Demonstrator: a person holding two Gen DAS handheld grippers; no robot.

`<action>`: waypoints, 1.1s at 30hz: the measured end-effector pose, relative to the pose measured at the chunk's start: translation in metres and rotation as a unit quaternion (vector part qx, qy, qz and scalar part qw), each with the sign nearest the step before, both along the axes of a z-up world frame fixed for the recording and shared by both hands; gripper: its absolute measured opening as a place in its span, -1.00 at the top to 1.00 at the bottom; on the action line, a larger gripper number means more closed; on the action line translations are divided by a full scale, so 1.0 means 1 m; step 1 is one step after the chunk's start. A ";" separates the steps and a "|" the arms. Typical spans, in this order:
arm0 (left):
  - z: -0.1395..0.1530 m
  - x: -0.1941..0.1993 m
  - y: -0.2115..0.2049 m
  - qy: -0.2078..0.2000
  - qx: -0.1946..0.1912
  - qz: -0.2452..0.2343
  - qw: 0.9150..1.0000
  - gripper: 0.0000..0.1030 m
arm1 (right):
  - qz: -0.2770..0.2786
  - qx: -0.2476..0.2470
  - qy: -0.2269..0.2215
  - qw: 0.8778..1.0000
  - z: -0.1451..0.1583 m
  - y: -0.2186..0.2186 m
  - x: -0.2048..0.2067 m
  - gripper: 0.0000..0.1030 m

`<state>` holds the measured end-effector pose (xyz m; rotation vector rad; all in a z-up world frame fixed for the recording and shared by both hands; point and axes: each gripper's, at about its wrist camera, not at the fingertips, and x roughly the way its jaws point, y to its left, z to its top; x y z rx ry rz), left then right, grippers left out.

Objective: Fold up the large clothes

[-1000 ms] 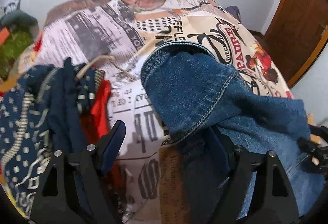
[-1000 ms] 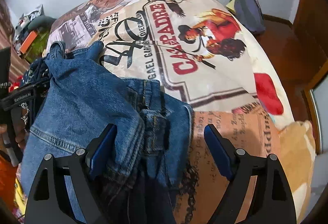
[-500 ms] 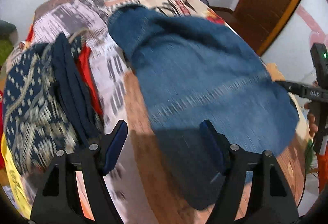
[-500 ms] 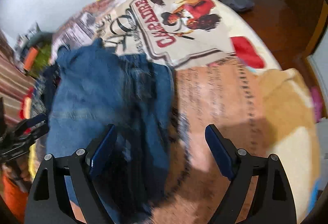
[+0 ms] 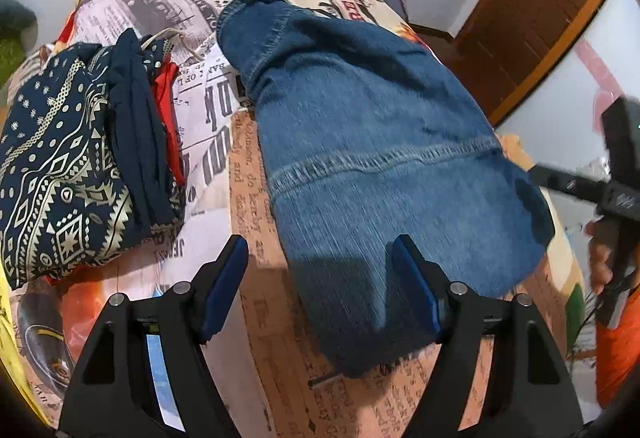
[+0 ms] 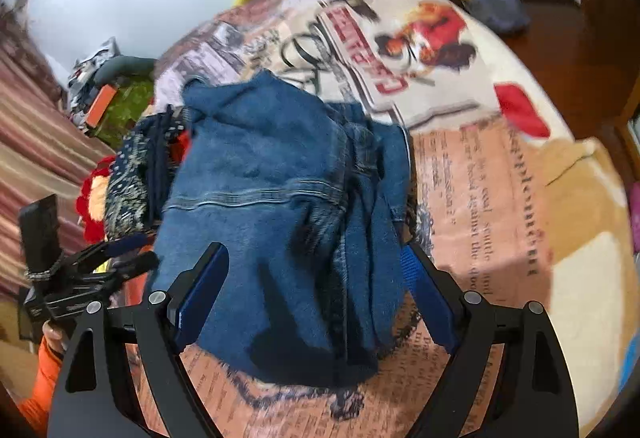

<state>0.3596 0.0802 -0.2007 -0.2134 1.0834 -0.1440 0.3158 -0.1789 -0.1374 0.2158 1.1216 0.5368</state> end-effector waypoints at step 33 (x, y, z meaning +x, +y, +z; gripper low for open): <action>-0.038 0.057 0.009 0.035 -0.185 0.010 0.982 -0.01 | 0.030 0.070 0.084 0.994 -0.042 0.027 0.061 0.14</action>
